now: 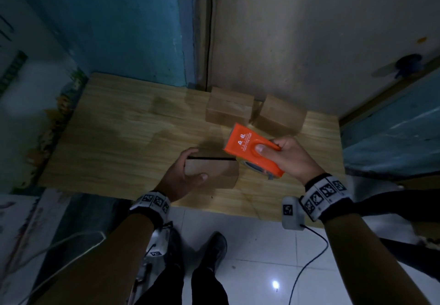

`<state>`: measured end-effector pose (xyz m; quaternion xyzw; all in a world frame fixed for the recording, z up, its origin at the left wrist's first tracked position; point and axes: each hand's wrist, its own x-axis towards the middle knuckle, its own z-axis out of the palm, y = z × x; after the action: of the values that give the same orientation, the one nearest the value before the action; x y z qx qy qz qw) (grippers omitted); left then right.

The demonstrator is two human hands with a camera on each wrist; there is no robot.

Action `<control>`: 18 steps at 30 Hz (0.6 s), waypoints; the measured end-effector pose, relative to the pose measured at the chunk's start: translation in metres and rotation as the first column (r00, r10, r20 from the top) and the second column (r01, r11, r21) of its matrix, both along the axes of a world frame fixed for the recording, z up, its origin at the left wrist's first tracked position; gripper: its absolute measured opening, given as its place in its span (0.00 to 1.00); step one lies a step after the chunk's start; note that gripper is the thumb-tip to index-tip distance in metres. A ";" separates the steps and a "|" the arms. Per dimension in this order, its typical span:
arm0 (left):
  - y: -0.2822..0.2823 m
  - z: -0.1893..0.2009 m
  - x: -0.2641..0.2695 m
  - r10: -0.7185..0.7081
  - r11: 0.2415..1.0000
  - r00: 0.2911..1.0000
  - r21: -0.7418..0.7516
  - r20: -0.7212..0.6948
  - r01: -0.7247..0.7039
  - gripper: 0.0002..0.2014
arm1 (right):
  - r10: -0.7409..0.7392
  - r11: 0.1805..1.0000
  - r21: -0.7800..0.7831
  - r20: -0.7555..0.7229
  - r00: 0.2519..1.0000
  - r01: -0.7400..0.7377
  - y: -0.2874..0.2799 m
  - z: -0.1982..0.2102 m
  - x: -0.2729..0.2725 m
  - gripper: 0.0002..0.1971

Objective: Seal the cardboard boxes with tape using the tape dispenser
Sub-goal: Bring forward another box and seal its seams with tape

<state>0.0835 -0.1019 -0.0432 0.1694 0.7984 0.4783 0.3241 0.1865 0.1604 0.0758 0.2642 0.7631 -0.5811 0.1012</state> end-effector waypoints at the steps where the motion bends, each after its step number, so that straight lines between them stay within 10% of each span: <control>1: 0.001 -0.002 0.001 0.003 1.000 1.000 0.002 -0.025 -0.003 0.31 | 0.011 1.000 0.000 -0.006 1.000 -0.011 -0.003 0.000 -0.003 0.27; 10: 0.004 -0.011 0.016 0.088 0.985 0.995 0.151 -0.046 -0.080 0.09 | 0.137 0.990 0.006 0.001 0.991 -0.137 -0.031 0.002 -0.028 0.29; 18: 0.001 -0.015 0.022 0.194 0.965 0.976 0.158 0.103 -0.209 0.22 | 0.271 0.962 0.016 0.023 0.962 -0.272 -0.067 -0.015 -0.051 0.16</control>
<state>0.1051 -0.1011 -0.0578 0.0931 0.7536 0.5813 0.2926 0.1354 0.0937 0.0604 0.1640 0.7965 -0.5517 0.1853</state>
